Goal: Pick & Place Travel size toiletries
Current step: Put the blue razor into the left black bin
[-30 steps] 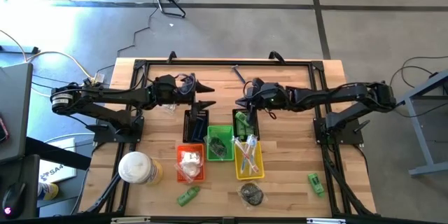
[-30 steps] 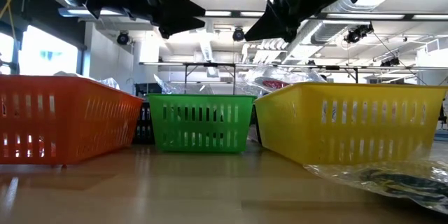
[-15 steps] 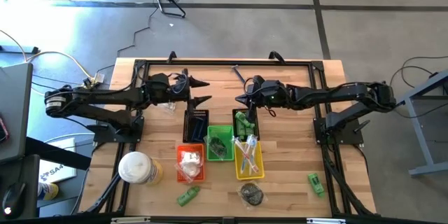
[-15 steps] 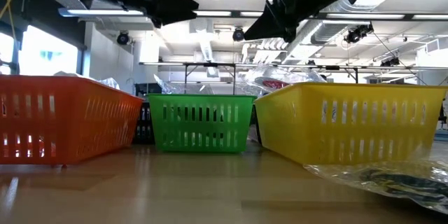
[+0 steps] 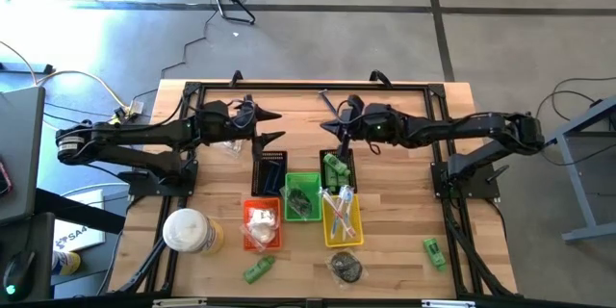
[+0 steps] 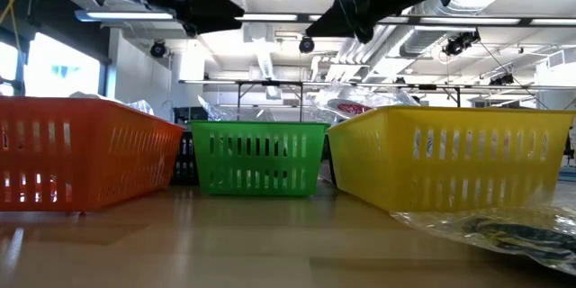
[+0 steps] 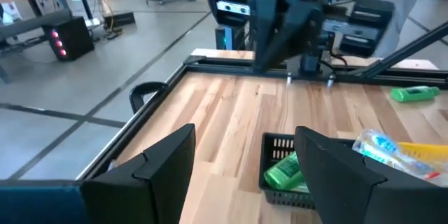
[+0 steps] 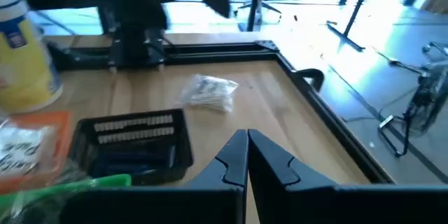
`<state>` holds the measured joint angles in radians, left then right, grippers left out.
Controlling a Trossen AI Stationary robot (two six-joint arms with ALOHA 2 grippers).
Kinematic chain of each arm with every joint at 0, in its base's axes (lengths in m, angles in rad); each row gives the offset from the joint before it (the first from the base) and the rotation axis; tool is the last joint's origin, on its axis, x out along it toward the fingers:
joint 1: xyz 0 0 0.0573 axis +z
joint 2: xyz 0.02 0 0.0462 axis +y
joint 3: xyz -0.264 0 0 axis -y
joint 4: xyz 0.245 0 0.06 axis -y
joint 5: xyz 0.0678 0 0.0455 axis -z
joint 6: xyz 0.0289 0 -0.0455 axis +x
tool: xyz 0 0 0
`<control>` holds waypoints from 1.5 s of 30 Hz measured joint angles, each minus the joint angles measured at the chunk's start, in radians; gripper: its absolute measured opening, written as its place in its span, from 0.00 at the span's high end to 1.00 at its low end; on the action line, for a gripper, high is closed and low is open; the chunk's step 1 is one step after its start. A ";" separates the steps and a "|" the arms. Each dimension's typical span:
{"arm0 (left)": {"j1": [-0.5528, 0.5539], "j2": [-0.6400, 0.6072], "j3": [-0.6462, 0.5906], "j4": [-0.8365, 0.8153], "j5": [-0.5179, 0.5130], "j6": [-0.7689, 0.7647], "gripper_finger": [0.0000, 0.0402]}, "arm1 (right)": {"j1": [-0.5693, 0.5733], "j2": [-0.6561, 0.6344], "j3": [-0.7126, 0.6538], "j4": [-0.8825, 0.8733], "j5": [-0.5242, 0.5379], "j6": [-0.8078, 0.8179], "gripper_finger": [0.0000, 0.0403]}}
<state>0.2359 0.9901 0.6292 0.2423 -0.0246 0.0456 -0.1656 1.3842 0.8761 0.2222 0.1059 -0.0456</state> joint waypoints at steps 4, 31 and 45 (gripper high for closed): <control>0.000 0.000 0.000 -0.021 0.000 -0.014 0.40 | -0.037 0.000 0.000 -0.027 -0.005 0.094 0.99; 0.000 0.000 0.000 -0.008 -0.005 -0.044 0.40 | -0.270 0.323 0.284 -0.451 -0.035 0.151 0.99; 0.000 0.000 0.000 -0.010 -0.009 -0.051 0.40 | -0.359 0.489 0.393 -0.550 -0.011 0.158 0.76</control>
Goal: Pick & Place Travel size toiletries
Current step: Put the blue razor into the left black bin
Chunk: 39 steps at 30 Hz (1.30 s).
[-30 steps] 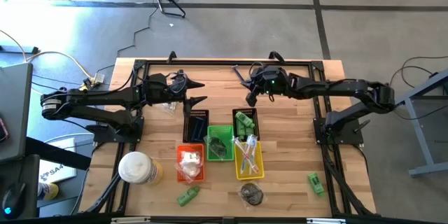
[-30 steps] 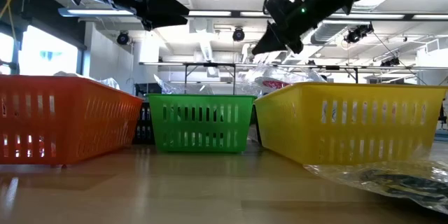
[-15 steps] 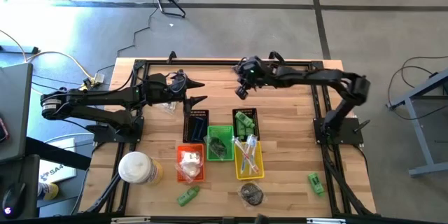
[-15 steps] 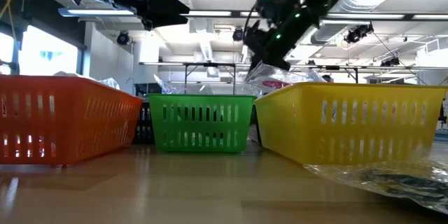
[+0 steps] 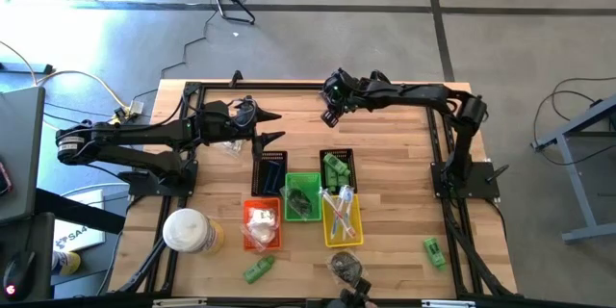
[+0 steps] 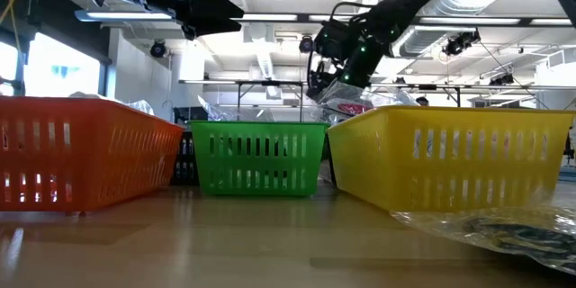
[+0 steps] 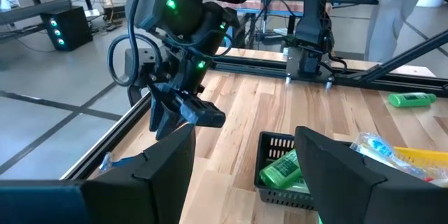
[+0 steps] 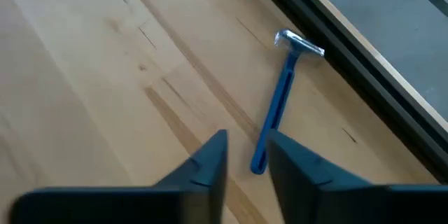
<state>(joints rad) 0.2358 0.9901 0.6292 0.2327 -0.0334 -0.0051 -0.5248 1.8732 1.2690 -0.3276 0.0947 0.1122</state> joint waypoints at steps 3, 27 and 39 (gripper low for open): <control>0.000 0.000 0.000 0.000 -0.003 0.000 0.40 | 0.000 0.000 0.000 0.002 0.003 0.020 0.62; 0.000 0.001 0.000 -0.005 -0.004 0.000 0.40 | -0.071 0.155 -0.001 0.062 -0.040 -0.006 0.48; 0.000 0.001 0.000 -0.022 -0.004 0.000 0.40 | -0.070 0.175 0.000 0.078 -0.007 -0.011 0.48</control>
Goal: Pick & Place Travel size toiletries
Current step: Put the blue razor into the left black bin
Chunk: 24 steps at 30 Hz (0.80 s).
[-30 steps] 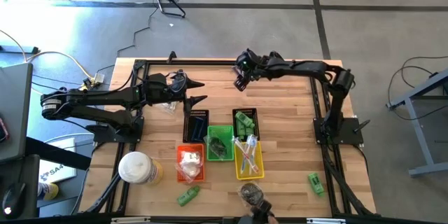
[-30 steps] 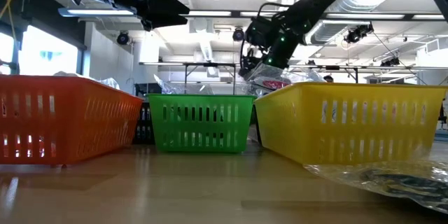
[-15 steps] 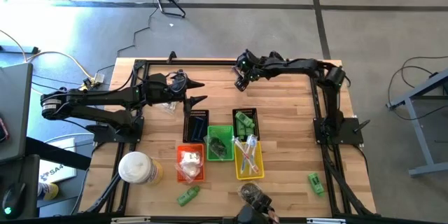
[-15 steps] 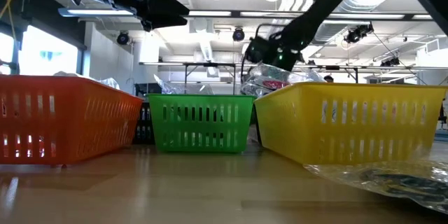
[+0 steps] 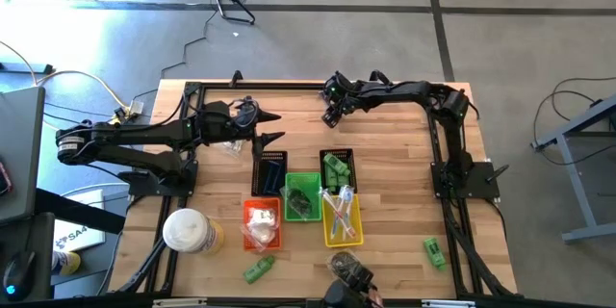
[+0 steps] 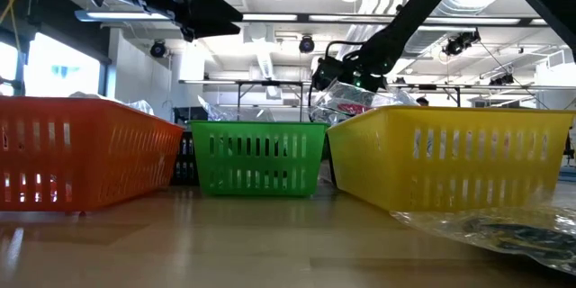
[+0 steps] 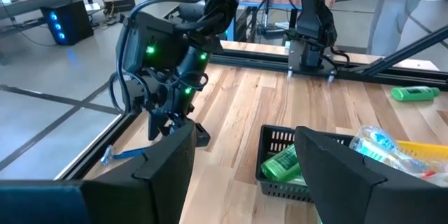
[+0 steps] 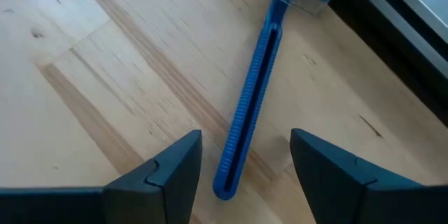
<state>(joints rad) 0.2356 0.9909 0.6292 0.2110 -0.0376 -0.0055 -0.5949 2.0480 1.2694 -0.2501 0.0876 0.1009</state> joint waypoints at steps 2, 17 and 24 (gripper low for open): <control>0.000 0.000 0.000 -0.001 0.000 0.000 0.40 | 0.000 0.000 0.000 -0.002 -0.007 0.000 0.48; 0.000 0.000 0.000 -0.001 0.000 0.000 0.40 | 0.000 0.002 0.000 -0.008 -0.016 0.009 0.60; 0.000 0.000 0.000 -0.001 -0.001 0.000 0.40 | 0.000 0.002 0.000 -0.009 -0.015 0.008 0.72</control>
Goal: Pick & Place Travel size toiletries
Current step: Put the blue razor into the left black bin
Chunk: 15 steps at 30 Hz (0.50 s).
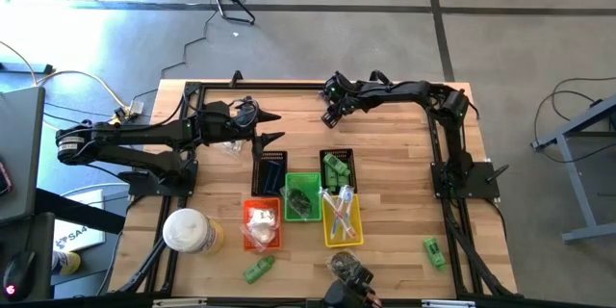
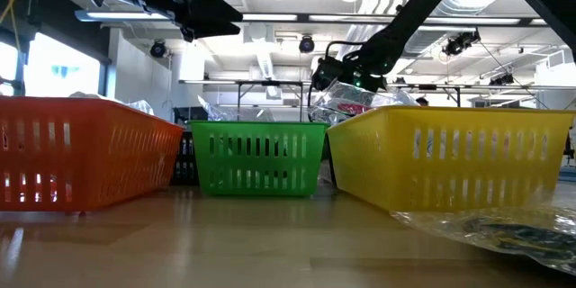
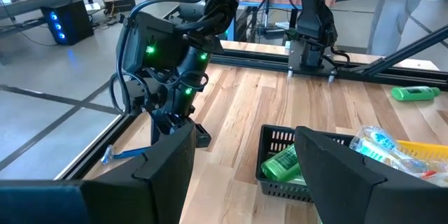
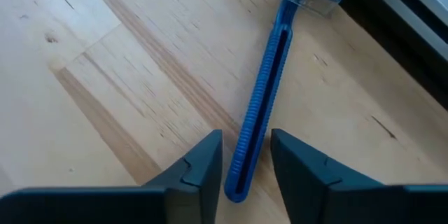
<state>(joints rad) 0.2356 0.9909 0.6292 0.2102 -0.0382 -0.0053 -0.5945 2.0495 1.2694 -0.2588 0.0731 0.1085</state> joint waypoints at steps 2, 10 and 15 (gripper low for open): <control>0.000 0.000 0.000 0.000 0.000 0.000 0.40 | 0.001 0.000 0.000 0.000 0.000 0.000 0.75; 0.000 0.000 0.000 0.000 0.000 0.000 0.40 | 0.001 0.000 0.000 0.001 0.001 0.000 0.84; 0.000 0.000 0.000 0.000 0.000 0.000 0.40 | 0.001 0.000 0.000 0.001 0.001 0.003 0.88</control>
<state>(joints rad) 0.2356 0.9909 0.6292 0.2100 -0.0383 -0.0055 -0.5938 2.0495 1.2694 -0.2580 0.0743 0.1116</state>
